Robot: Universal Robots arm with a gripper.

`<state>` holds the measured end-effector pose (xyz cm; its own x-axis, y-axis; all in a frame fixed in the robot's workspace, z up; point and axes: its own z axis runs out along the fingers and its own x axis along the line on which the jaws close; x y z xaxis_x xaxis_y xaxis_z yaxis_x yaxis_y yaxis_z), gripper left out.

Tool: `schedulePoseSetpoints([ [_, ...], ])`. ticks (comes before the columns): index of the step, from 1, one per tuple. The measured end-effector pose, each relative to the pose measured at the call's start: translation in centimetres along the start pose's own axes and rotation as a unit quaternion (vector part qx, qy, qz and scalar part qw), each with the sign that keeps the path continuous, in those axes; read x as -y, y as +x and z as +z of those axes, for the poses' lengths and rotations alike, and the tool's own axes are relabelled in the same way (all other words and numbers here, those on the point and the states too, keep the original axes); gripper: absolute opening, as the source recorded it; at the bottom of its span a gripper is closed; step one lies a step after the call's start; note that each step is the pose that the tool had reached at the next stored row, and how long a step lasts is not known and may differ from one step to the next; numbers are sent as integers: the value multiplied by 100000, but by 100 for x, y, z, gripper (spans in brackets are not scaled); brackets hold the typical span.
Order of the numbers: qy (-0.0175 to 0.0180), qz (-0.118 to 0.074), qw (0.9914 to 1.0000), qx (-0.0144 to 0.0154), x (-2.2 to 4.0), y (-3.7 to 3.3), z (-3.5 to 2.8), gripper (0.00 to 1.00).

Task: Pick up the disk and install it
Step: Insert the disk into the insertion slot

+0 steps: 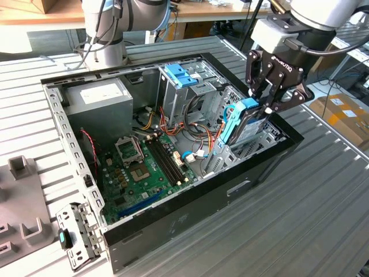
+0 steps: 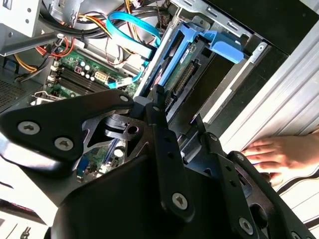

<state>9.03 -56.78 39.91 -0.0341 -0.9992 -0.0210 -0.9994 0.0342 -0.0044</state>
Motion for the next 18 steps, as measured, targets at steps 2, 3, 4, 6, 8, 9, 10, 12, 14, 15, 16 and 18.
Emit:
schedulePoseSetpoints([
  [2, 1, 0, 100000, -5, 0, 0, 2, 35],
  [3, 1, 1, 100000, -5, 0, 0, 4, 35],
  [4, 1, 3, 100000, -1, 0, 0, 4, 35],
  [6, 4, 2, 100000, 2, 0, 0, 5, 35],
  [8, 0, 3, 100000, -16, 0, 0, 5, 42],
  [9, 0, 0, 100000, 2, 0, 0, 7, 49],
  [10, 0, -1, 100000, -3, 0, 0, 7, 49],
  [12, -1, 2, 100000, -4, 0, 0, 7, 49],
  [14, 0, -1, 100000, -5, 0, 0, 9, 49],
  [15, 2, 1, 100000, 40, 0, 1, 29, 49],
  [16, -1, -1, 100000, 85, 0, 2, 70, 49],
  [18, -3, -1, 100000, 122, -1, -4, 124, 49],
])
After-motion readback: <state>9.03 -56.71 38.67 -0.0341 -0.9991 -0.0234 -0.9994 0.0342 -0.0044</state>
